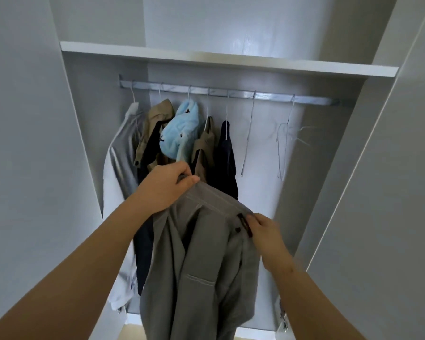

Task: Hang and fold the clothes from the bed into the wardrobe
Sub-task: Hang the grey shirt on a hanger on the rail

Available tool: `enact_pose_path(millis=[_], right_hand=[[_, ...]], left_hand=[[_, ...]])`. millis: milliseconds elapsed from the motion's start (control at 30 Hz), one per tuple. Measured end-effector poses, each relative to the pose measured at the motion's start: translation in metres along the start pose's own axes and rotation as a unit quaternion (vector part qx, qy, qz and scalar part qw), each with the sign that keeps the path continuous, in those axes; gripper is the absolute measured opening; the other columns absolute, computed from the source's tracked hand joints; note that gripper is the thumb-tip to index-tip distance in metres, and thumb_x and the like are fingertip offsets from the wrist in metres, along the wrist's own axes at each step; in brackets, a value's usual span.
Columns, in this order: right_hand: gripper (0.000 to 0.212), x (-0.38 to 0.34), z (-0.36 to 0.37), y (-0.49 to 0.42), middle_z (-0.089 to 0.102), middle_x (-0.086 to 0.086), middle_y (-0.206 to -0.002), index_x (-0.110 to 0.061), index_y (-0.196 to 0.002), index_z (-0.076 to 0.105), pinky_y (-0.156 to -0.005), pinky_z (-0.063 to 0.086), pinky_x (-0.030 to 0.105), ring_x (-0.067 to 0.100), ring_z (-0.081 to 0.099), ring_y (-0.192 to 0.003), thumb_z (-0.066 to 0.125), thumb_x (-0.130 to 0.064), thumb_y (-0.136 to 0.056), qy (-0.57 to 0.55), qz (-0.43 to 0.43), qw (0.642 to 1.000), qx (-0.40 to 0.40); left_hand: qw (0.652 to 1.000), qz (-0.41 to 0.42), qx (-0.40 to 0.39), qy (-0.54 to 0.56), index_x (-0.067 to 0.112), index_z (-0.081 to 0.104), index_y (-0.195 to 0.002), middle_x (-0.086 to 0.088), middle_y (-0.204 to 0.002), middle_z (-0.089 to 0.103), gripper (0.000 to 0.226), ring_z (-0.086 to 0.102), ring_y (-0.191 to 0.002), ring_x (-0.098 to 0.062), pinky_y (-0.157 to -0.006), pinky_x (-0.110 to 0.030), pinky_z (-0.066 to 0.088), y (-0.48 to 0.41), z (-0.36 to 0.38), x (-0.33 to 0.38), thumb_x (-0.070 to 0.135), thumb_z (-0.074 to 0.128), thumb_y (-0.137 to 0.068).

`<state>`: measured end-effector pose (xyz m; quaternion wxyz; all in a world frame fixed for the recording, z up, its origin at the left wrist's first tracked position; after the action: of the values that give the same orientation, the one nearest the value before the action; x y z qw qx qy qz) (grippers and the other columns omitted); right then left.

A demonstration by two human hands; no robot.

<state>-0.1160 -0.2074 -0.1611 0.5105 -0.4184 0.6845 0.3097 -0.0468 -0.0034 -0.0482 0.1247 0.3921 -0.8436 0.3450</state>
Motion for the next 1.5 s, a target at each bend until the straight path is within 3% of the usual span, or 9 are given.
enact_pose_path(millis=[167, 333, 467, 600, 867, 1100, 1233, 1367, 1500], right_hand=[[0.026, -0.023, -0.004, -0.034, 0.058, -0.014, -0.076, -0.024, -0.076, 0.058, -0.062, 0.037, 0.01, 0.0, 0.053, -0.073, 0.046, -0.016, -0.097, -0.013, -0.09, 0.991, 0.098], [0.027, -0.016, -0.004, -0.059, 0.062, -0.012, -0.075, -0.027, -0.072, 0.061, -0.072, 0.042, 0.023, 0.008, 0.057, -0.076, 0.05, -0.017, -0.095, -0.036, -0.079, 0.988, 0.129], [0.026, -0.008, 0.002, -0.083, 0.065, -0.003, -0.068, -0.022, -0.066, 0.066, -0.074, 0.048, 0.029, 0.016, 0.059, -0.07, 0.058, -0.013, -0.088, -0.029, -0.002, 0.999, 0.02], [0.024, -0.007, 0.007, -0.112, 0.066, -0.004, -0.07, -0.02, -0.07, 0.066, -0.06, 0.045, 0.017, 0.01, 0.058, -0.061, 0.056, -0.004, -0.085, -0.066, 0.043, 0.996, -0.049], [0.016, -0.025, -0.012, -0.212, 0.057, -0.008, -0.082, -0.019, -0.086, 0.059, -0.066, 0.042, 0.018, 0.01, 0.054, -0.077, 0.048, -0.008, -0.092, -0.097, -0.006, 0.995, 0.029], [0.022, -0.031, -0.006, -0.281, 0.042, -0.012, -0.08, -0.022, -0.108, 0.038, -0.04, 0.035, 0.001, -0.004, 0.043, -0.072, 0.051, -0.013, -0.093, -0.109, 0.012, 0.993, -0.039], [0.045, -0.04, 0.006, -0.3, 0.056, 0.005, -0.099, -0.012, -0.132, 0.038, -0.054, 0.043, 0.012, 0.014, 0.054, -0.08, 0.056, -0.012, -0.091, -0.141, 0.036, 0.986, -0.08], [0.011, -0.047, 0.018, -0.31, 0.048, 0.005, -0.067, -0.014, -0.097, 0.046, -0.05, 0.045, 0.023, 0.012, 0.049, -0.051, 0.042, -0.004, -0.094, -0.215, 0.058, 0.97, -0.094], [0.021, -0.053, 0.014, -0.313, 0.034, -0.001, -0.053, -0.017, -0.08, 0.047, -0.031, 0.023, 0.013, 0.002, 0.028, -0.028, 0.037, -0.012, -0.098, -0.256, 0.058, 0.963, -0.057]], left_hand=[[0.975, -0.02, -0.19, -0.118, 0.025, 0.055, -0.097, 0.01, -0.087, 0.055, 0.031, 0.05, -0.075, -0.004, -0.062, -0.019, 0.037, -0.018, 0.027, -0.053, 0.039, 0.072, -0.075], [0.985, -0.166, -0.041, 0.031, 0.016, 0.063, -0.081, 0.004, -0.076, 0.057, 0.011, 0.054, -0.073, -0.011, -0.06, -0.02, 0.039, -0.045, 0.027, -0.081, 0.024, 0.059, -0.088], [0.816, -0.369, -0.003, 0.445, 0.008, 0.063, -0.094, -0.009, -0.081, 0.061, 0.013, 0.057, -0.075, -0.019, -0.068, -0.029, 0.047, -0.061, 0.042, -0.081, 0.013, 0.052, -0.093], [0.745, -0.416, 0.028, 0.521, 0.012, 0.064, -0.089, -0.009, -0.076, 0.067, 0.012, 0.062, -0.071, -0.02, -0.058, -0.03, 0.049, -0.085, 0.058, -0.074, 0.022, 0.058, -0.089], [0.74, -0.402, 0.069, 0.535, 0.011, 0.066, -0.092, -0.005, -0.056, 0.068, 0.016, 0.065, -0.052, -0.018, -0.045, -0.02, 0.048, -0.152, 0.091, -0.064, 0.022, 0.057, -0.084], [0.72, -0.439, 0.116, 0.524, 0.008, 0.065, -0.105, -0.011, -0.081, 0.066, 0.032, 0.06, -0.073, -0.025, -0.063, -0.03, 0.047, -0.183, 0.115, -0.07, 0.024, 0.061, -0.078], [0.702, -0.439, 0.144, 0.542, 0.008, 0.067, -0.094, -0.009, -0.064, 0.068, 0.021, 0.065, -0.056, -0.022, -0.053, -0.026, 0.049, -0.189, 0.119, -0.075, 0.02, 0.059, -0.079], [0.683, -0.433, 0.142, 0.571, 0.007, 0.067, -0.096, -0.013, -0.081, 0.07, 0.024, 0.065, -0.071, -0.026, -0.076, -0.034, 0.052, -0.186, 0.118, -0.082, 0.019, 0.057, -0.079], [0.674, -0.431, 0.143, 0.583, 0.006, 0.065, -0.09, -0.011, -0.064, 0.069, 0.019, 0.066, -0.05, -0.022, -0.048, -0.029, 0.054, -0.183, 0.116, -0.081, 0.018, 0.053, -0.083]])
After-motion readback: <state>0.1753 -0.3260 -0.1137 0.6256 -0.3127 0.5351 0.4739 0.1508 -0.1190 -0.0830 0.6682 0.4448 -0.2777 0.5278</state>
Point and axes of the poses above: each hand's wrist, its own y-axis away from the middle knuckle, its own z-axis out of the palm, x = y × z, the point moved 4 cm from there along -y, towards the middle knuckle
